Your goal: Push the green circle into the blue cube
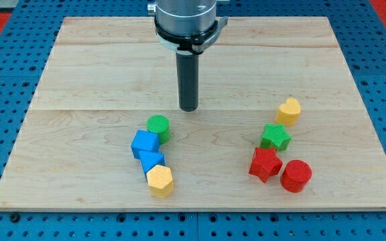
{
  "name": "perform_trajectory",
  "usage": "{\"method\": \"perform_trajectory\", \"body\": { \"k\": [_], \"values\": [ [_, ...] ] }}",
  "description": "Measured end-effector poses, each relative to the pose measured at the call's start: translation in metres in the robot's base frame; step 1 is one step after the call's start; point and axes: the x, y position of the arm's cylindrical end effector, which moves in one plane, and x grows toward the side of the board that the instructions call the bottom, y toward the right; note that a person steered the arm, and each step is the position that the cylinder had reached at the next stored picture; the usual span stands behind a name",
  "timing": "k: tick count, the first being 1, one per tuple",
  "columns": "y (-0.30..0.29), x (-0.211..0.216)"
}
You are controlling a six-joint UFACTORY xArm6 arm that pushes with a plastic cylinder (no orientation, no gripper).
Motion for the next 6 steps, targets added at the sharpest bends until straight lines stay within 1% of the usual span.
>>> {"method": "perform_trajectory", "body": {
  "k": [2,4,5,6],
  "values": [
    [0.000,0.000],
    [0.020,0.000],
    [0.029,0.008],
    [0.029,0.034]
  ]
}}
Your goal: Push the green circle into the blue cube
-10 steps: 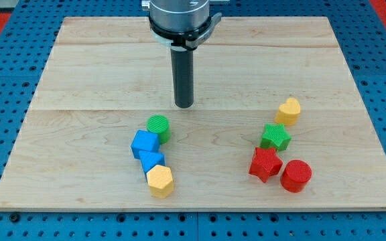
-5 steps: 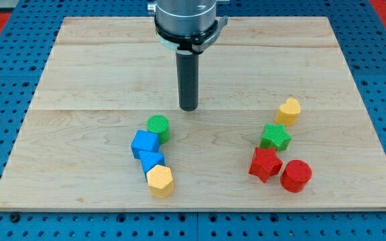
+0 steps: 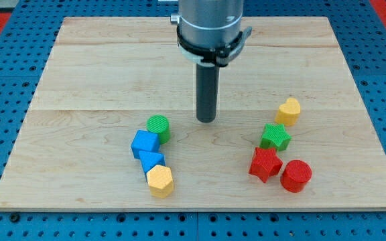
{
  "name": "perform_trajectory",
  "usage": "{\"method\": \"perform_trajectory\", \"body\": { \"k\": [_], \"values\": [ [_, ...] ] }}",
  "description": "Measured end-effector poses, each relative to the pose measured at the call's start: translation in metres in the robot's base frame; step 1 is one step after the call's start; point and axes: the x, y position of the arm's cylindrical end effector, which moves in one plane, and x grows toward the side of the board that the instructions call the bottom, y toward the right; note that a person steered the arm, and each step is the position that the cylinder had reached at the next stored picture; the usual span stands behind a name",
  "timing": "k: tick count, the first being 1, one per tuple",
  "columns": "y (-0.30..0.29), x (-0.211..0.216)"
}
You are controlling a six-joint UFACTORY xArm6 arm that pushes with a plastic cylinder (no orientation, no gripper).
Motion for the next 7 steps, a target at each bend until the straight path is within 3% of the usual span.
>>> {"method": "perform_trajectory", "body": {
  "k": [2,4,5,7],
  "values": [
    [-0.001,0.040],
    [-0.011,0.134],
    [-0.028,0.147],
    [-0.080,0.119]
  ]
}}
